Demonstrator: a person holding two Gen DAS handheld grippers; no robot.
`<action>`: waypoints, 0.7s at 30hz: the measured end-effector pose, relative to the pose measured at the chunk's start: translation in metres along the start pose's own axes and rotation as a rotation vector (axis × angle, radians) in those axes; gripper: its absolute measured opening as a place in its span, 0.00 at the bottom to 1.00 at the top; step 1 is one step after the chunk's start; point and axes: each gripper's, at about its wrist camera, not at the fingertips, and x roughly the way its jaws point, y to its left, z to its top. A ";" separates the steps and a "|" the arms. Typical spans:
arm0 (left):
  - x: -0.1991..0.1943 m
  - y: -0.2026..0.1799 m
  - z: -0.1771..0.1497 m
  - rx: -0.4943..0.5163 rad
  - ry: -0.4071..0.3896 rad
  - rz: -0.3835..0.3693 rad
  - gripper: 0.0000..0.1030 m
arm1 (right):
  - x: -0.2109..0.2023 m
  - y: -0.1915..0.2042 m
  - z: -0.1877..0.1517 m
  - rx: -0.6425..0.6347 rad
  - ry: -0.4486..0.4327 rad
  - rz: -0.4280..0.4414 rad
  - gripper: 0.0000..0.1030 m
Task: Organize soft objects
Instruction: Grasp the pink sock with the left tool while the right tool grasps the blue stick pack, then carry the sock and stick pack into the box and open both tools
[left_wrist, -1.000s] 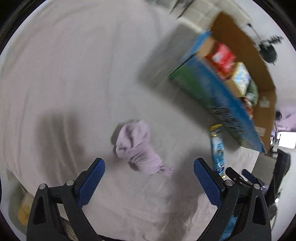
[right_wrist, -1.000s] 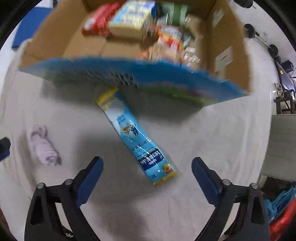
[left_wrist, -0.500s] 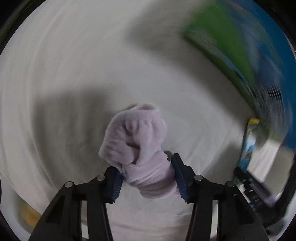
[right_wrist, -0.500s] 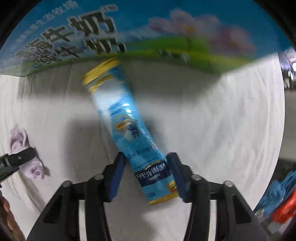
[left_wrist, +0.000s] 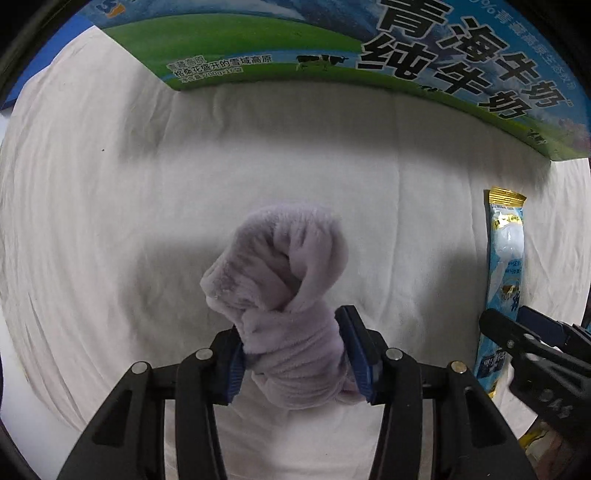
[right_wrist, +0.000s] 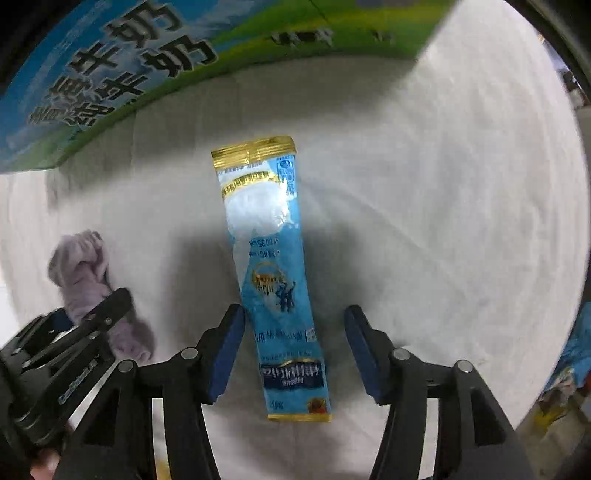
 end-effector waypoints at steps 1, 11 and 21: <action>0.000 0.000 0.000 0.000 -0.003 0.002 0.41 | 0.000 0.008 -0.003 -0.017 -0.009 -0.043 0.47; -0.036 -0.022 -0.012 0.004 -0.055 -0.004 0.38 | -0.016 0.031 -0.028 -0.073 -0.024 -0.055 0.20; -0.118 -0.041 -0.044 0.032 -0.217 -0.047 0.38 | -0.092 0.009 -0.057 -0.073 -0.136 0.073 0.19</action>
